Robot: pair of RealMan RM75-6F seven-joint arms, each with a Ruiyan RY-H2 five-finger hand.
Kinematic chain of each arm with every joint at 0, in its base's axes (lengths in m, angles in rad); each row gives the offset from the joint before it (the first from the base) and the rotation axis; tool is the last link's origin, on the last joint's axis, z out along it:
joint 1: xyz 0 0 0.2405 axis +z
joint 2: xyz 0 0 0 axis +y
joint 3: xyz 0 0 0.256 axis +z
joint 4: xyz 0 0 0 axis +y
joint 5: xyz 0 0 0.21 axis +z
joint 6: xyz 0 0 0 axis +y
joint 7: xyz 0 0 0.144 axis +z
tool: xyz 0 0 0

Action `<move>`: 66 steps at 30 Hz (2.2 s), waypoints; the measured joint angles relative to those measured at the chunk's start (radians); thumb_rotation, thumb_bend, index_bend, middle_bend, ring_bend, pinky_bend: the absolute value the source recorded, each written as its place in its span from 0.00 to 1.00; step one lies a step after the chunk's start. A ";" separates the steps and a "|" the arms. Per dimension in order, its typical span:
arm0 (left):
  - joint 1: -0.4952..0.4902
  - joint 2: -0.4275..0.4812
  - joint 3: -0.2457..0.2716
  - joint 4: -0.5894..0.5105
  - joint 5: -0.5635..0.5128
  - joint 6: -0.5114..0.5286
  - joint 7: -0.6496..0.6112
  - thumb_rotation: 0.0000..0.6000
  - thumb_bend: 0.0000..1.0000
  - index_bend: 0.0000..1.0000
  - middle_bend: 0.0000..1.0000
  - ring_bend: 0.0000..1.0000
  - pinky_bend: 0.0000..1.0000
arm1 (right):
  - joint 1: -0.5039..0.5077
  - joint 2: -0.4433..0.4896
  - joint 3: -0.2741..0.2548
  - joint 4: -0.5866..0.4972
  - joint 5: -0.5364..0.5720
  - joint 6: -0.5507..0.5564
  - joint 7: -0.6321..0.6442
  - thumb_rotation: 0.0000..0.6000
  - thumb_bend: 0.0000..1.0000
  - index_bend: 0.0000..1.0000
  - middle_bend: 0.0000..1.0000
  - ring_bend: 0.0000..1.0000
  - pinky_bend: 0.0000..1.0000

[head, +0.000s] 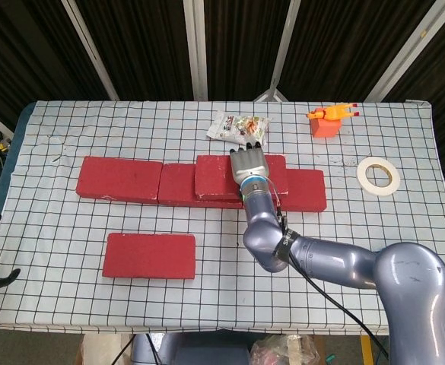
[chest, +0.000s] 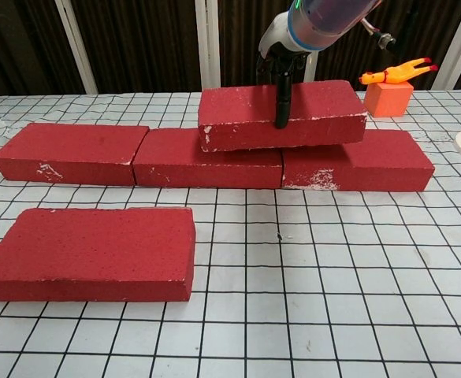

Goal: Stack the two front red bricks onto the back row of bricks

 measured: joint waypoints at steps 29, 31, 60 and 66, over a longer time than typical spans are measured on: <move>0.000 0.007 -0.008 0.010 -0.017 0.008 -0.014 1.00 0.00 0.07 0.00 0.00 0.00 | -0.015 -0.105 0.024 0.119 -0.017 0.012 -0.045 1.00 0.18 0.21 0.20 0.06 0.00; 0.000 0.008 -0.007 0.010 -0.016 0.009 -0.017 1.00 0.00 0.07 0.00 0.00 0.00 | -0.017 -0.105 0.026 0.116 -0.021 0.020 -0.048 1.00 0.18 0.21 0.20 0.06 0.00; 0.005 0.014 -0.005 0.015 -0.012 0.017 -0.030 1.00 0.00 0.07 0.00 0.00 0.00 | -0.058 -0.099 0.059 0.072 -0.044 0.042 -0.057 1.00 0.18 0.21 0.20 0.06 0.00; 0.005 0.012 -0.007 0.016 -0.014 0.019 -0.027 1.00 0.00 0.07 0.00 0.00 0.00 | -0.063 -0.108 0.058 0.088 -0.045 0.032 -0.061 1.00 0.18 0.21 0.20 0.06 0.00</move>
